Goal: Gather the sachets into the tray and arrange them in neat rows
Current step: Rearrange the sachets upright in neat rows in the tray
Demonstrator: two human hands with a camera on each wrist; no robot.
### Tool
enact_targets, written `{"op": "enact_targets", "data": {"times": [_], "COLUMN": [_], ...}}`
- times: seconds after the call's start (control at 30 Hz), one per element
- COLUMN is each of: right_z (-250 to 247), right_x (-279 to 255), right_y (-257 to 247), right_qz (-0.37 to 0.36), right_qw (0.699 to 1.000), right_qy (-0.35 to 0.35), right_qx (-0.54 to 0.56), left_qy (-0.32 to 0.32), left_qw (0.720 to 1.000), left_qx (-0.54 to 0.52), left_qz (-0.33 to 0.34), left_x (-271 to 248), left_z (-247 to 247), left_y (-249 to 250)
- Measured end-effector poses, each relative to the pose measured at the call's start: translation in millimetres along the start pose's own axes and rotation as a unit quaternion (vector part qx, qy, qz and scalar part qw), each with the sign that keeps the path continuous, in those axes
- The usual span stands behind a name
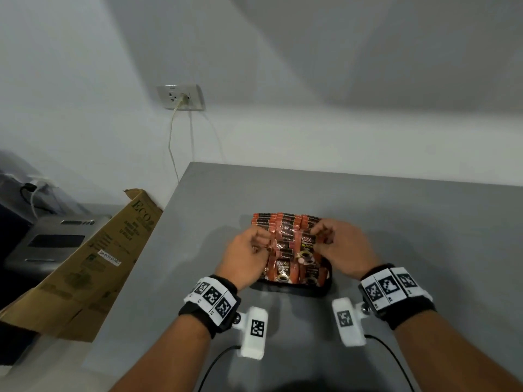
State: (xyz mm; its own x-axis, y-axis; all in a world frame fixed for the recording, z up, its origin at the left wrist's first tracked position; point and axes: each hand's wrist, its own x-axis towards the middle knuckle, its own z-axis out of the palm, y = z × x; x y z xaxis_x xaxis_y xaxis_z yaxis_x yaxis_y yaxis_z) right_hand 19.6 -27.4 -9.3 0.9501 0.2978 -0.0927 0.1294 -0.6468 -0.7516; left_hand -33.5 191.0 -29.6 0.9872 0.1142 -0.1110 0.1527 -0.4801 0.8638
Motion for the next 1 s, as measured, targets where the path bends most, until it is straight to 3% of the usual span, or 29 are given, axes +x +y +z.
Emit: {"op": "enact_targets", "data": {"times": [0.1,0.17,0.3,0.53,0.73,1.0], "right_z": [1.1,14.8,31.4,33.3,37.0,44.5], "right_x": [-14.5,-21.9,-24.6,-20.0,-5.6,-6.2], "right_y": [14.5,21.4,31.3,35.0,37.8,43.5], "right_qz": [0.017,0.027,-0.002,-0.067,-0.077,-0.082], "right_qw": [0.998,0.993,0.979,0.964,0.947,0.961], "right_qy": [-0.027,-0.054,-0.009,-0.023,-0.051,-0.03], "right_qx": [-0.06,-0.099,-0.205,-0.255,-0.306,-0.263], "left_qy": [-0.029,-0.062,-0.102,-0.1,-0.122,-0.09], "left_qw": [0.988,0.965,0.916,0.883,0.879,0.894], "left_qx": [0.15,0.248,0.376,0.442,0.44,0.411], "left_qz": [0.036,0.061,0.095,0.121,0.137,0.153], "left_x": [2.7,5.8,12.9,29.2,33.6,33.3], "left_z": [1.3,5.6,9.7,5.7,5.0,6.3], "left_y": [-5.9,-10.0,-19.9,-24.2,-30.1,-40.1]}}
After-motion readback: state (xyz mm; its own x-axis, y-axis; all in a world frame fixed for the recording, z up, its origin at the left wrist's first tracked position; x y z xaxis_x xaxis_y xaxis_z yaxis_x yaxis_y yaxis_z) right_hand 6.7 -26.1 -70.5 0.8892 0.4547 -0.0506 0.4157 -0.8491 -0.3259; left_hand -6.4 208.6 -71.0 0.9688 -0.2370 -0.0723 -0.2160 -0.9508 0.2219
